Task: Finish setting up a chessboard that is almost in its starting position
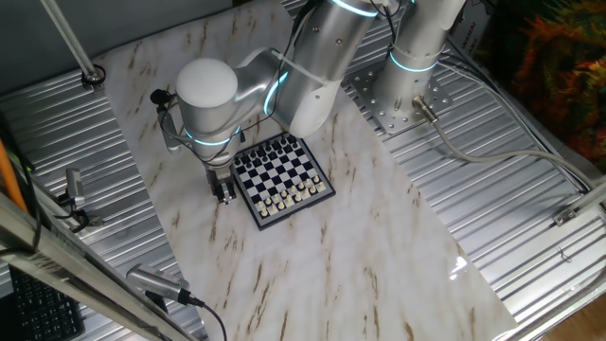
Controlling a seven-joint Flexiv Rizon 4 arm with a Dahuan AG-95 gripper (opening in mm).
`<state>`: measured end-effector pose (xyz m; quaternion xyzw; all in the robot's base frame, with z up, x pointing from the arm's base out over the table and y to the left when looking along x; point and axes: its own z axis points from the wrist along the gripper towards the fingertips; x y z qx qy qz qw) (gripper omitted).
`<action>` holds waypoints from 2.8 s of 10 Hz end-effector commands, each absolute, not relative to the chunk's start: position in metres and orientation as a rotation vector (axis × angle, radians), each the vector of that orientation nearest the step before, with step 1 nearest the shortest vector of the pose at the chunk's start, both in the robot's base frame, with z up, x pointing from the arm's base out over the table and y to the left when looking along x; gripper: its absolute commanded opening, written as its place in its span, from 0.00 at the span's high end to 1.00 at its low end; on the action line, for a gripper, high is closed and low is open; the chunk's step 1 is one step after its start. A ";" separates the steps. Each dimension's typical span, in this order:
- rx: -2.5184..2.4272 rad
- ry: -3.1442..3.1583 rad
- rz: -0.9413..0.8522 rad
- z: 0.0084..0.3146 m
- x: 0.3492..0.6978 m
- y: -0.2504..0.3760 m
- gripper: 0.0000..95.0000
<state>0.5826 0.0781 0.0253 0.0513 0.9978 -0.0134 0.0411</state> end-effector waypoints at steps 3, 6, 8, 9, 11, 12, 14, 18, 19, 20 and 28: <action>0.153 3.054 -0.041 0.025 0.583 0.078 0.80; 0.152 3.054 -0.042 0.024 0.583 0.078 1.00; 0.151 3.053 -0.043 0.024 0.583 0.078 1.00; 0.151 3.053 -0.043 0.024 0.583 0.078 1.00; 0.151 3.053 -0.043 0.024 0.583 0.078 1.00; 0.151 3.053 -0.043 0.024 0.583 0.078 1.00; 0.151 3.053 -0.043 0.024 0.583 0.078 1.00; 0.151 3.053 -0.043 0.024 0.583 0.078 1.00; 0.151 3.053 -0.043 0.024 0.583 0.078 1.00; 0.151 3.053 -0.043 0.024 0.583 0.078 1.00; 0.151 3.053 -0.043 0.024 0.583 0.078 1.00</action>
